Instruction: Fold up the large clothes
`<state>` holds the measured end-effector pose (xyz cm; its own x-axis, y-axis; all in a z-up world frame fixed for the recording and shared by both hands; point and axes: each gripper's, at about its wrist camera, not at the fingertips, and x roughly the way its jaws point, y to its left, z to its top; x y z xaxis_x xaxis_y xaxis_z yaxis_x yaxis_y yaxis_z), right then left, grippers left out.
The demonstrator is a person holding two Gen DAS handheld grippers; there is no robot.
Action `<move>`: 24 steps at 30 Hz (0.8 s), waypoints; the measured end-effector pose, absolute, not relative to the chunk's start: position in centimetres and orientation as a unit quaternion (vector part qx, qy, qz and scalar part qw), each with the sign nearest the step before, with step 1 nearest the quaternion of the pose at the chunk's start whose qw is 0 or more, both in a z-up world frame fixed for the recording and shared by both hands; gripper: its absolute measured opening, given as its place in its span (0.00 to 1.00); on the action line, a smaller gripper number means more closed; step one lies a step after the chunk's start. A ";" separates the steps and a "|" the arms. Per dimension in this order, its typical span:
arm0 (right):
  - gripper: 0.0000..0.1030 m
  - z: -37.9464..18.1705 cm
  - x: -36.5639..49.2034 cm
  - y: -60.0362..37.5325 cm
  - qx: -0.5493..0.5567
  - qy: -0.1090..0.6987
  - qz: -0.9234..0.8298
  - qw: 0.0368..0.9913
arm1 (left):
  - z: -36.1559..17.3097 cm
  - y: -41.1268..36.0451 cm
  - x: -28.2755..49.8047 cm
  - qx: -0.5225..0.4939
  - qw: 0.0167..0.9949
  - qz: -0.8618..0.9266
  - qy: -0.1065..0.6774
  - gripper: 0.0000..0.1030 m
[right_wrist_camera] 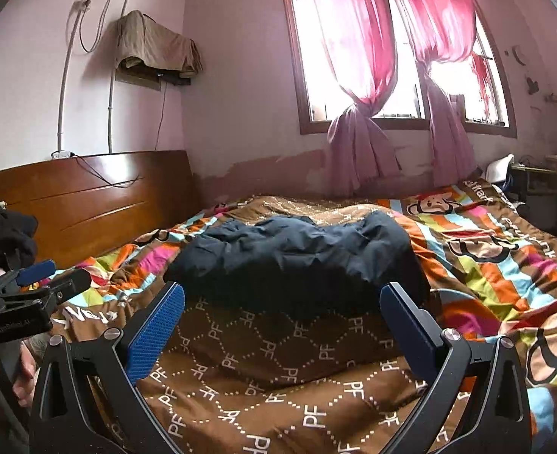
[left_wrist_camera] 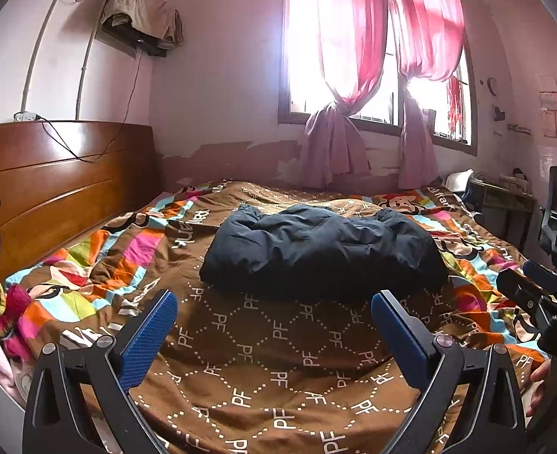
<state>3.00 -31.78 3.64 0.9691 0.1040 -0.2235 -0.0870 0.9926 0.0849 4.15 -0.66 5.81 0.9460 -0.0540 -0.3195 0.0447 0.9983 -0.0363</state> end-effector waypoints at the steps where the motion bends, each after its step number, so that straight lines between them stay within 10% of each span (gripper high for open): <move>1: 0.99 3.5 3.0 -31.9 0.037 0.114 0.047 0.992 | 5.6 -0.7 4.1 -0.013 0.986 -0.025 0.163 1.00; 24: 0.99 0.7 3.1 -32.3 0.027 0.119 0.038 0.992 | 2.3 -1.0 3.8 0.002 0.987 -0.013 0.160 1.00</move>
<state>3.08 -32.33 0.70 0.9685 0.0825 -0.2349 -0.0694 0.9956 0.0635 3.82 -0.98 2.33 0.9485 -0.0259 -0.3156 0.0273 0.9996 0.0002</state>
